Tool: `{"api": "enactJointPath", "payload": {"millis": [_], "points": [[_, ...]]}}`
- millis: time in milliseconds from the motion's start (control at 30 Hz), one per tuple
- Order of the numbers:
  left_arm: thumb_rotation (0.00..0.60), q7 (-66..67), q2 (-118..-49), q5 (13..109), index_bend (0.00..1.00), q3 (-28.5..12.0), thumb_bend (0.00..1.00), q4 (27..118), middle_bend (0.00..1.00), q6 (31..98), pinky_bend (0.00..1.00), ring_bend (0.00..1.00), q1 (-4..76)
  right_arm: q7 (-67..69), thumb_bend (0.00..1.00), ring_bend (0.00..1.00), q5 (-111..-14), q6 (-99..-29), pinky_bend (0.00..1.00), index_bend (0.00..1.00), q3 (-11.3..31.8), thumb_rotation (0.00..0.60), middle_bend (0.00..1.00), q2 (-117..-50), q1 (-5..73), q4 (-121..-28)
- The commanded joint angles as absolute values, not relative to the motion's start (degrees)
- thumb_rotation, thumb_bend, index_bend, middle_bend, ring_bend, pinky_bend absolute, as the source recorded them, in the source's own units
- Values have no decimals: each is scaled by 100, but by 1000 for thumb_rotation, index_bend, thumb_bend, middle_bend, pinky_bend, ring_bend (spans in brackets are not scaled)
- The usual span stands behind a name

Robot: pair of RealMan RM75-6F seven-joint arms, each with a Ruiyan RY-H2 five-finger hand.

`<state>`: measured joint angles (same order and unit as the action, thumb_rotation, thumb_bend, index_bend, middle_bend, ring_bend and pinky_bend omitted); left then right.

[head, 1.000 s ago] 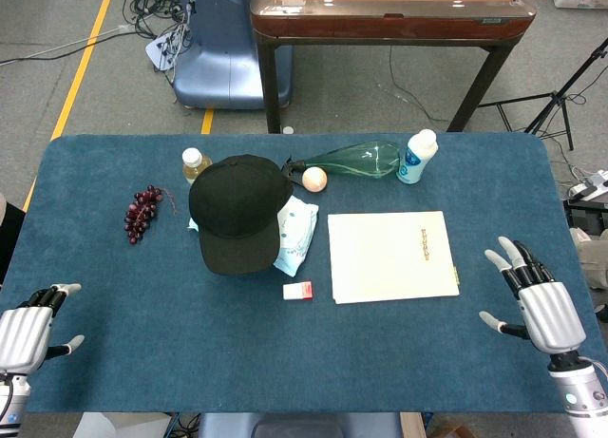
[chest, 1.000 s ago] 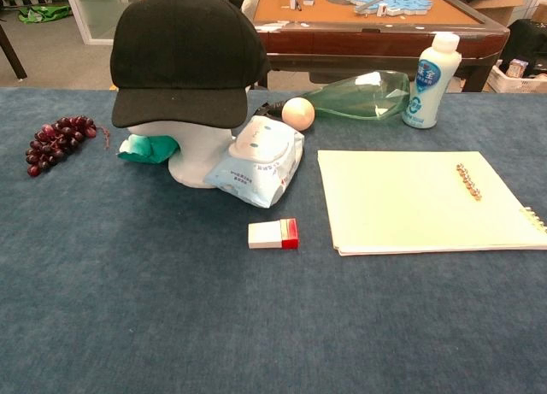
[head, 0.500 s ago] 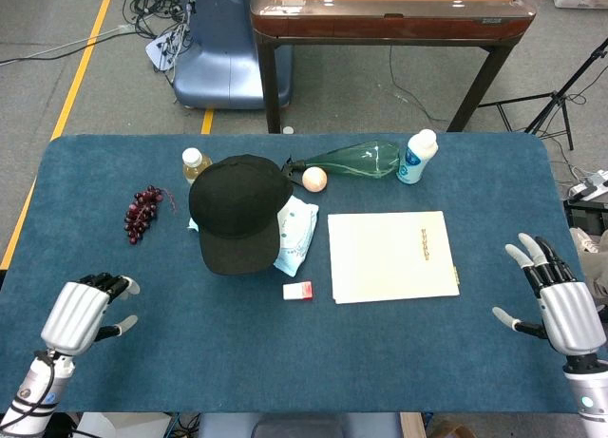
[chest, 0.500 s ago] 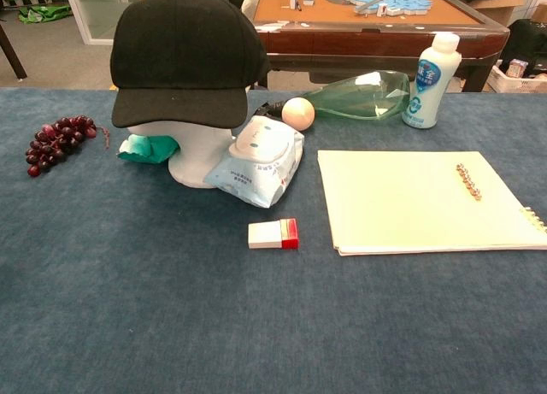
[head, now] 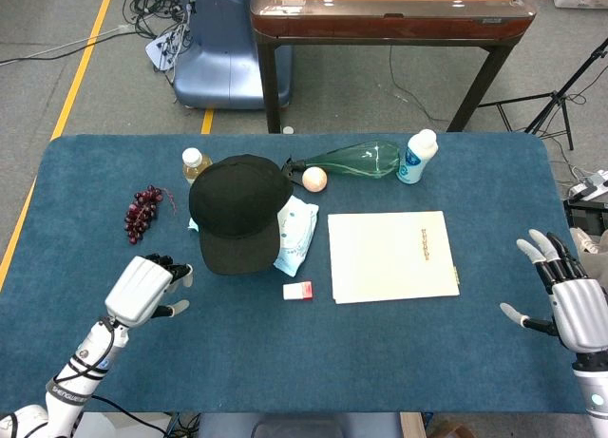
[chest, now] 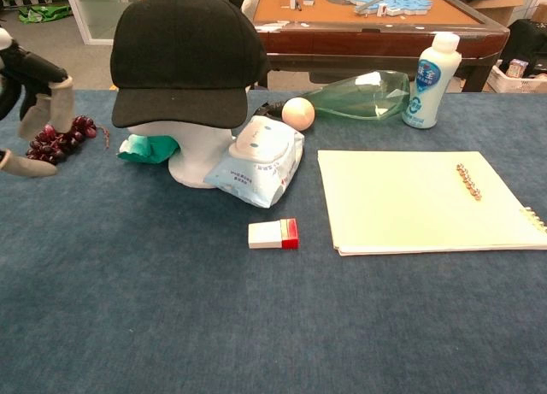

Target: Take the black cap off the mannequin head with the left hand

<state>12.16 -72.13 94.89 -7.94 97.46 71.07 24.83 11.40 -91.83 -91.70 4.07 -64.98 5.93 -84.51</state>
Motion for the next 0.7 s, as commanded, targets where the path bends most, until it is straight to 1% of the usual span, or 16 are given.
{"api": "enactJointPath", "payload": {"millis": [33,200,367,700], "points": [[600,1404,-7354,9323,582,-904,0,9772,729,6955,650,588,2645,1219,0,16,-9149,-9198,192,109,433,600,83,-6474,572,-8435],[600,1693,-7580,9135,588,-1019,0,9746,741,6890,651,596,2819,1320,0,16,-9193,-9221,192,109,420,600,83,-6435,558,-8420],[600,1927,-7816,9045,596,-1081,0,9663,757,6999,651,604,2903,1365,0,16,-9190,-9196,192,109,423,600,84,-6415,564,-8410],[600,1972,-8063,8866,606,-1173,0,9564,775,7047,653,615,3087,1313,0,16,-9175,-9116,192,109,424,600,84,-6406,588,-8422]]}}
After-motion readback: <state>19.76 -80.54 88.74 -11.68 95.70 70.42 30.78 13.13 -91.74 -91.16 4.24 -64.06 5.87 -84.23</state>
